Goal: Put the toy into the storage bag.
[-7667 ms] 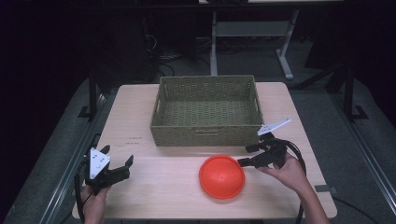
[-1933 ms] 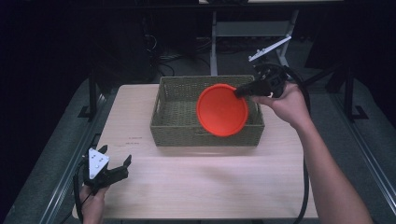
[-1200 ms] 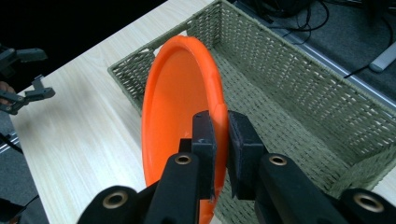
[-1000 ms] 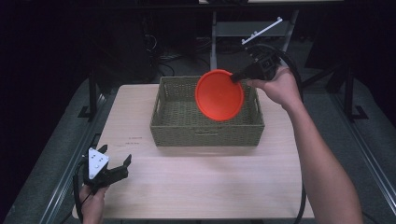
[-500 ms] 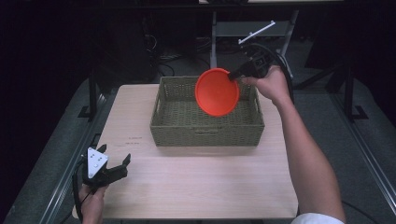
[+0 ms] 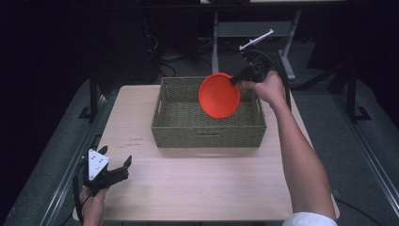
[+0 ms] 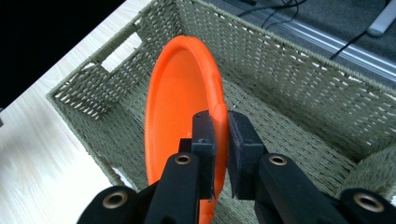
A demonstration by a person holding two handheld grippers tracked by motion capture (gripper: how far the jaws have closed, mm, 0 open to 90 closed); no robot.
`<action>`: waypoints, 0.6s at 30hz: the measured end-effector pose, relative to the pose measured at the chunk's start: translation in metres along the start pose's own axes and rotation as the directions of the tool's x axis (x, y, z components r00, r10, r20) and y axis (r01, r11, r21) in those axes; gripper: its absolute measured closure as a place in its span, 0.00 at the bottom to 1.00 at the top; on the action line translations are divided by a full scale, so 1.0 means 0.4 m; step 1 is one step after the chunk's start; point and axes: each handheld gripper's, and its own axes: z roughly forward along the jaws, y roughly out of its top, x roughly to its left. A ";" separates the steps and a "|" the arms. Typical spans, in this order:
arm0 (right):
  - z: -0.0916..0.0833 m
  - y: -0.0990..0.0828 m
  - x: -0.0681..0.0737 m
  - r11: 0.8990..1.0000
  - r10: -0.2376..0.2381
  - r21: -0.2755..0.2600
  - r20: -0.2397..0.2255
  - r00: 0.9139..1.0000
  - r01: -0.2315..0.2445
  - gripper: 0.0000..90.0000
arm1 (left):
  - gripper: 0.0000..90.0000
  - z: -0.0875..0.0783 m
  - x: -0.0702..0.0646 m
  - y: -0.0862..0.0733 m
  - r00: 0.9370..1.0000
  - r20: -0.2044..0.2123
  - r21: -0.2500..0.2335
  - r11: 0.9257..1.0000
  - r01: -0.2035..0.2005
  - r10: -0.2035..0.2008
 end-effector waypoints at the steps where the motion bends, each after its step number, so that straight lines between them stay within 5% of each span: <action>1: 0.003 0.000 -0.001 1.000 0.001 0.000 0.004 1.000 -0.001 0.91 | 0.14 0.000 0.000 0.001 1.000 0.001 0.000 1.000 -0.001 0.001; 18: 0.062 -0.022 -0.026 0.999 0.044 0.005 0.001 0.999 -0.044 0.91 | 0.14 -0.002 -0.006 0.004 1.000 -0.001 0.005 1.000 -0.018 0.018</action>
